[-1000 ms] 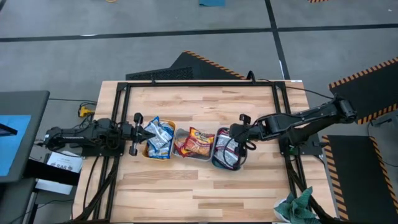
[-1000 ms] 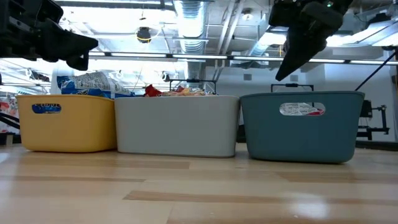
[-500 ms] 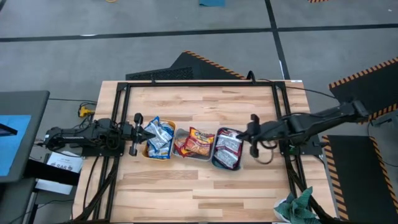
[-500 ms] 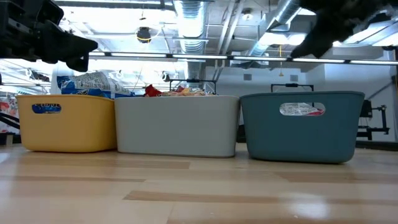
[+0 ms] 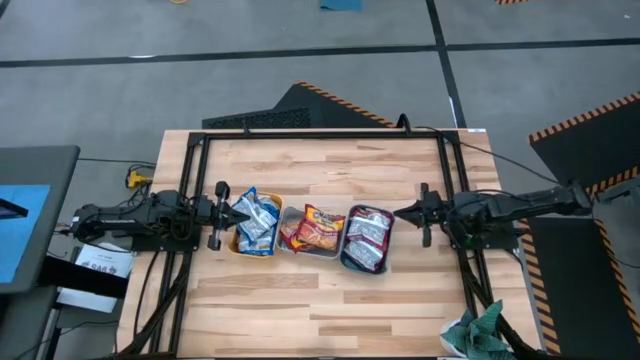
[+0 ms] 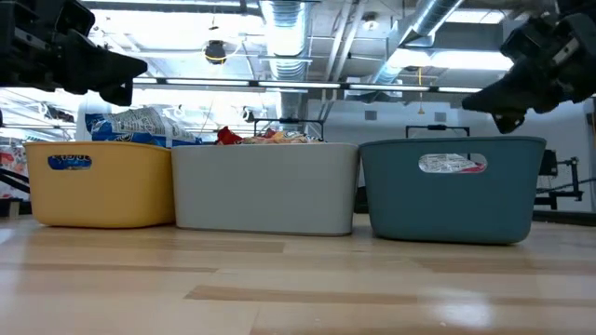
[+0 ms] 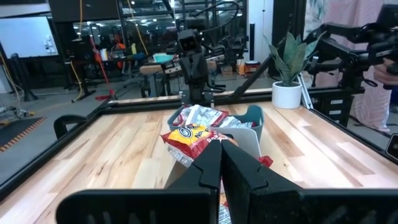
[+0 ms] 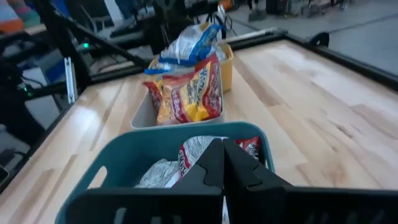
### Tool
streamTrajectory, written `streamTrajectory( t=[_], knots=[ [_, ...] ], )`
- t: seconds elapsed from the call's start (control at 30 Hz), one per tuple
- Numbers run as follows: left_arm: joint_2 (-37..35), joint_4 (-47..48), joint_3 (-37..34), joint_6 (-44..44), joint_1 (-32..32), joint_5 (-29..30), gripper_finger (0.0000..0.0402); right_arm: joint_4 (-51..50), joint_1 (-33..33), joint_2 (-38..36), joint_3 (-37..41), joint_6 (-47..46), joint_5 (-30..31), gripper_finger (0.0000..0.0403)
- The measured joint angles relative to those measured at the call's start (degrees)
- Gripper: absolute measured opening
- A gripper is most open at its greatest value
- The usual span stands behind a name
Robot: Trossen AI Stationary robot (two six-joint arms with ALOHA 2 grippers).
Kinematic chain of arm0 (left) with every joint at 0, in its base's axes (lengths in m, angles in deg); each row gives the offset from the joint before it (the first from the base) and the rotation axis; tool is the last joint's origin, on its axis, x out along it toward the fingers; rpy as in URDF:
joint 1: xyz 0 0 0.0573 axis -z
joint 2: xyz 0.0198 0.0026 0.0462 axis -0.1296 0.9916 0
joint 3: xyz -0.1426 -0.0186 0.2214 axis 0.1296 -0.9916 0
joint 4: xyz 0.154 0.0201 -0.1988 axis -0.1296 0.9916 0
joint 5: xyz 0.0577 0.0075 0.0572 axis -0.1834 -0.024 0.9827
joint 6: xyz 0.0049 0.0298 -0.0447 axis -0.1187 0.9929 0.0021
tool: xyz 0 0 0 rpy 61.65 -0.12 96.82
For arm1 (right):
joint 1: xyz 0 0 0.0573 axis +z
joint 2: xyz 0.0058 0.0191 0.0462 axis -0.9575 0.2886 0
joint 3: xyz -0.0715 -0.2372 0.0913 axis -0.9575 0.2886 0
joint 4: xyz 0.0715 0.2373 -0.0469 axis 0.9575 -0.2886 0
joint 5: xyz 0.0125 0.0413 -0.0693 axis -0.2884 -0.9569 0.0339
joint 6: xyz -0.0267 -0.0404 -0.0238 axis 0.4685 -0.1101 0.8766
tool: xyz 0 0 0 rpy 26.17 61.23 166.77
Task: Sort Maruchan noodles
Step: Return to Home Position
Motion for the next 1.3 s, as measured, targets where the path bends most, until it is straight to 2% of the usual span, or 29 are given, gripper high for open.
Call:
streamTrajectory(
  t=[0.2, 0.3, 0.53, 0.83, 0.97, 1.3],
  knots=[
    [0.0, 0.5, 0.0, 0.3, 0.0, 0.0, 0.0000, 0.6, -0.3, -8.2, 4.8, 1.6, -0.2, 0.0015],
    [0.0, 0.5, 0.0, 0.7, 0.0, 0.0, 0.0000, 4.0, -0.2, -10.4, 6.6, 3.0, -1.7, 0.0015],
    [0.0, 3.6, 0.0, 1.6, 0.0, 0.1, 0.0000, 3.8, 0.1, -10.1, 6.6, 8.6, -1.1, 0.0015],
    [0.1, 3.9, 0.0, 1.6, 0.0, 0.2, 0.0000, 3.4, 0.1, -9.8, 6.7, 8.7, -1.1, 0.0032],
    [0.2, 4.2, 0.0, 1.6, 0.0, 1.9, 0.0000, 3.2, 0.1, -9.8, 6.7, 11.0, -1.1, 0.0031],
    [0.2, 4.2, 0.0, 1.6, 0.0, 1.9, 0.0000, 3.0, 0.1, -9.8, 6.7, 12.0, -1.1, 0.0031]
  ],
)
